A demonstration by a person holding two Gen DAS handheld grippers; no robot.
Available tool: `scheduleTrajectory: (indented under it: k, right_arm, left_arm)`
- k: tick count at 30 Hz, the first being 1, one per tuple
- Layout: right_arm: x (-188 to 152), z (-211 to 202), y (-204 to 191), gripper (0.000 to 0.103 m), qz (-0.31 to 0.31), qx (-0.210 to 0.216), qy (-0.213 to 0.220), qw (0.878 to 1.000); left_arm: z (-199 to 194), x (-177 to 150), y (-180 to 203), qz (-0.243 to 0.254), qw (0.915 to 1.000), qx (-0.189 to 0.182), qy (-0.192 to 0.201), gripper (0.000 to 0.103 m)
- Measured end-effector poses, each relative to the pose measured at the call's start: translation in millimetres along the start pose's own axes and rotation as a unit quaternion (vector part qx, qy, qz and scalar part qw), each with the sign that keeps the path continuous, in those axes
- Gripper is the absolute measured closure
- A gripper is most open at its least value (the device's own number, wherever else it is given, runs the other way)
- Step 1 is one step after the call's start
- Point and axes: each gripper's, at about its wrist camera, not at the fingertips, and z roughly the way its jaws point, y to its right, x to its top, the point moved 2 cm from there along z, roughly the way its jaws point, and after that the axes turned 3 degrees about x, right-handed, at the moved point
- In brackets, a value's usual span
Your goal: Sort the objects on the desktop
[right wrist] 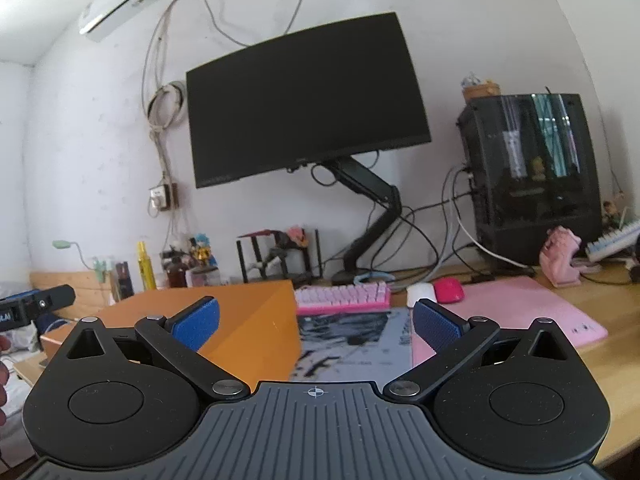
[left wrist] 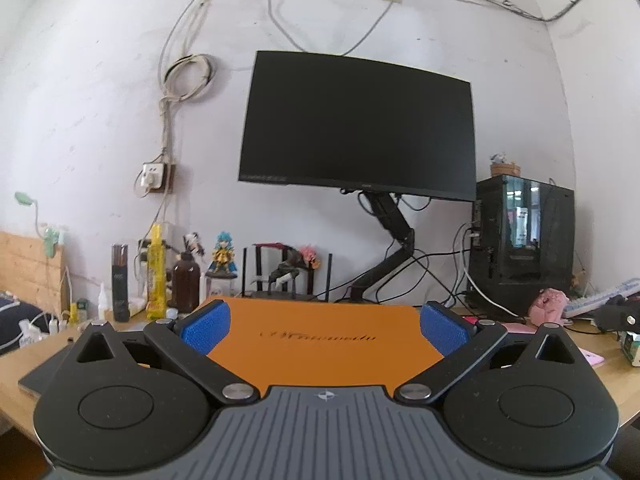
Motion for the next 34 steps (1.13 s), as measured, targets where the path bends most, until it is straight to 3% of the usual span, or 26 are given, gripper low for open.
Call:
scheduleTrajectory:
  k: [10, 23, 28, 34]
  right_arm:
    - [-14.7, -15.9, 10.1, 0.0, 0.024, -0.048, 0.014, 0.998]
    - [-24.3, -16.0, 12.3, 0.0, 0.035, -0.045, -0.01, 0.998]
    - [-25.4, -19.2, 10.6, 0.0, 0.033, -0.042, -0.011, 0.998]
    - [-26.5, -22.7, 9.5, 0.0, 0.035, -0.04, -0.013, 0.999]
  left_arm:
    - [1.6, -4.7, 7.1, 0.007, 0.9998, 0.006, -0.015, 0.0]
    - [-9.2, -6.5, 15.7, 0.024, 0.9994, 0.024, -0.001, 0.0]
    - [-9.9, -11.8, 20.1, 0.024, 0.9996, 0.004, -0.013, 0.0]
    - [-12.2, -12.1, 24.6, 0.033, 0.9993, 0.004, -0.019, 0.0]
